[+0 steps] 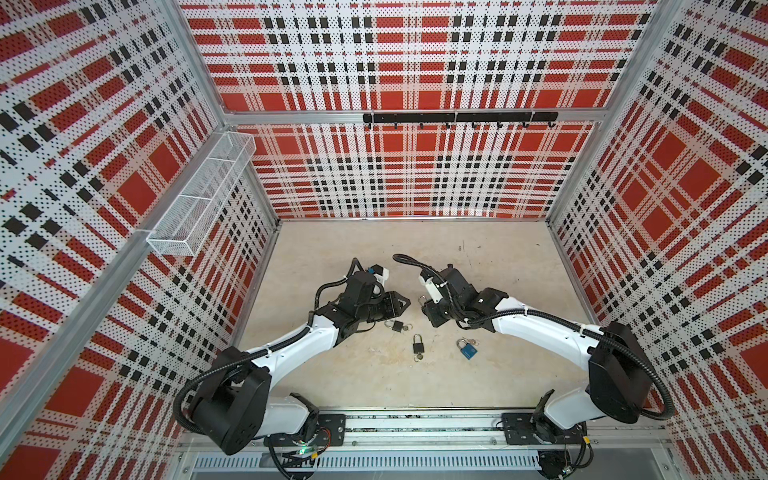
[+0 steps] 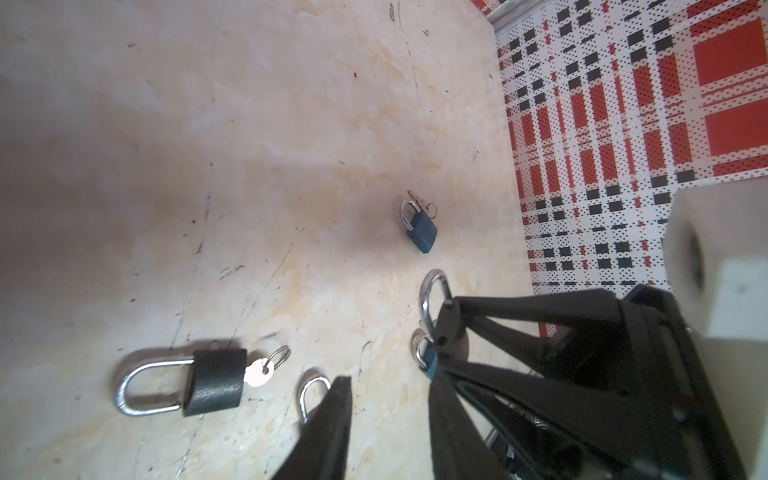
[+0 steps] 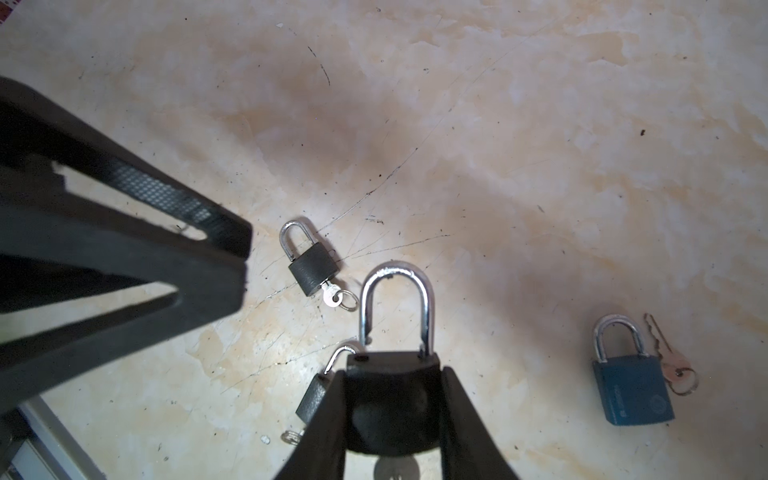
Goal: Lock with the key
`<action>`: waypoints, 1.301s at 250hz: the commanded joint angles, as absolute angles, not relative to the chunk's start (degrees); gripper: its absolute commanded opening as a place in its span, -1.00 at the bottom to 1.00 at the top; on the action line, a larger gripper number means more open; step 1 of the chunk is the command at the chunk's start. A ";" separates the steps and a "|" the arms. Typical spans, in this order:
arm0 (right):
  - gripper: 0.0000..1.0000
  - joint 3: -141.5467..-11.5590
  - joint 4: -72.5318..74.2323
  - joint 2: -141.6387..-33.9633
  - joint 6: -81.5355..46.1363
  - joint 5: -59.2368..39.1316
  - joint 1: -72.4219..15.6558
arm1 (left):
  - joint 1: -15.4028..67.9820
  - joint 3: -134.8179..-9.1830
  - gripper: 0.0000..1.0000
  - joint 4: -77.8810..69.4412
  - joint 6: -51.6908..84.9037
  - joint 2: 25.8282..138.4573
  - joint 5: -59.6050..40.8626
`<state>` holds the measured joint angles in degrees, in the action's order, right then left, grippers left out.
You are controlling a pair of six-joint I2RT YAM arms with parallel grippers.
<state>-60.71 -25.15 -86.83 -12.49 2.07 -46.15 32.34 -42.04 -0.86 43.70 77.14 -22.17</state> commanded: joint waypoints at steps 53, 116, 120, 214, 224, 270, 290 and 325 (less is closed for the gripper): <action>-0.58 -61.26 -23.91 -84.90 -13.62 2.03 -47.46 | 33.26 -45.08 -0.29 -7.18 45.54 81.03 -24.61; -0.58 -61.51 -23.73 -84.42 -13.72 2.41 -47.76 | 34.02 -45.88 -0.30 -8.50 45.86 83.56 -24.70; -0.58 -61.52 -23.73 -84.36 -13.71 2.41 -47.81 | 34.02 -45.86 -0.30 -8.60 45.84 83.77 -24.74; -0.58 -61.83 -23.91 -84.41 -13.69 2.73 -47.87 | 34.84 -46.71 -0.32 -11.07 46.67 86.27 -25.52; -0.58 -61.87 -23.91 -84.43 -13.79 2.90 -47.98 | 34.97 -46.74 -0.33 -11.25 46.68 86.46 -25.64; -0.58 -61.95 -23.74 -84.32 -13.80 3.06 -47.98 | 35.18 -46.81 -0.38 -11.73 46.93 87.07 -25.91; -0.59 -61.96 -23.72 -84.23 -13.79 3.02 -47.99 | 35.28 -46.93 -0.40 -11.94 47.02 87.25 -26.02; -0.58 -61.91 -23.60 -84.11 -13.80 3.20 -47.94 | 35.51 -47.00 -0.42 -12.19 47.20 87.87 -26.28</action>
<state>-60.71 -25.54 -86.37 -13.39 2.26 -47.62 34.92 -45.39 -10.07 46.70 87.00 -25.50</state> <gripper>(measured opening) 0.330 0.293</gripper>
